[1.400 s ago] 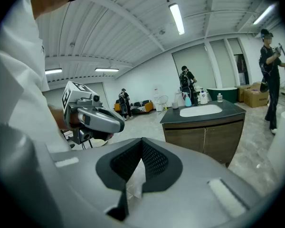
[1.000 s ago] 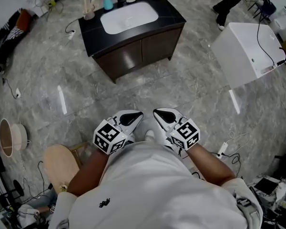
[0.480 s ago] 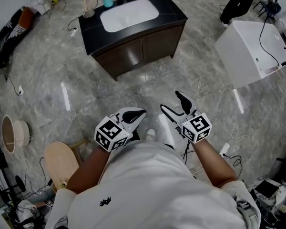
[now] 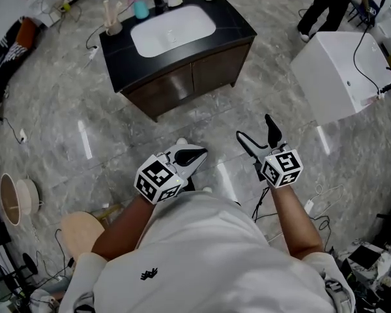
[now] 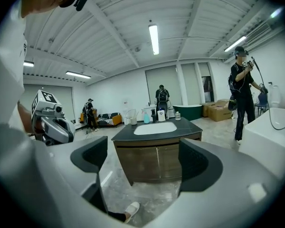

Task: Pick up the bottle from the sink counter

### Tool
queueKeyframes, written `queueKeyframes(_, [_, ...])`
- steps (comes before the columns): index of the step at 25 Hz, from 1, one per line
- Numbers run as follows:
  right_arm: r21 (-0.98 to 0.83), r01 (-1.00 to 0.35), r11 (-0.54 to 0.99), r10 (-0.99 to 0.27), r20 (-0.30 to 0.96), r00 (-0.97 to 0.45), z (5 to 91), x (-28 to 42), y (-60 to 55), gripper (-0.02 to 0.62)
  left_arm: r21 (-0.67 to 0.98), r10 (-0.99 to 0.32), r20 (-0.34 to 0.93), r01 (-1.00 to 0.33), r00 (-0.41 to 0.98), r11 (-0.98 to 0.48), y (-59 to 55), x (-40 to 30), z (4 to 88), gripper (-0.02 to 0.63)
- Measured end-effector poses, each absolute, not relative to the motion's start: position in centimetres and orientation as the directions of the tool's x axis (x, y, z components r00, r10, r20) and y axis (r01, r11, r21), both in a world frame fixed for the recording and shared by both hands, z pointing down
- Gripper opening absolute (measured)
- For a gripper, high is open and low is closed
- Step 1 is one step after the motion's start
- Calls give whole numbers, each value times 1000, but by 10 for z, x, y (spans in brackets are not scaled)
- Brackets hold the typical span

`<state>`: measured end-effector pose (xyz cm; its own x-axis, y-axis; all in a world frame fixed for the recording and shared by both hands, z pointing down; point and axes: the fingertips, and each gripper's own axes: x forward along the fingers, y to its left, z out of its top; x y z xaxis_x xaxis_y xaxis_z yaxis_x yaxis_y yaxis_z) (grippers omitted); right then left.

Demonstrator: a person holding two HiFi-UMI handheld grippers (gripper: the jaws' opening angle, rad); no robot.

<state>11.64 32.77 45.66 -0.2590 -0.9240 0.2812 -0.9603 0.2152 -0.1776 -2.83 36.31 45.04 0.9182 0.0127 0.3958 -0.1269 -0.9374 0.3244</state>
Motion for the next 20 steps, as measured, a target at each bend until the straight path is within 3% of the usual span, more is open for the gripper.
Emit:
queueKeyframes(7, [-73,-981,179,-927,320,-193,451,121,242,466,311,72,373,-52,925,-949,267,-14,440,5])
queueKeyframes(20, [-46,-987,152,-928,337,-158,443,127,69,460,300,99,364,-15,926,-954,109,-23,438,5])
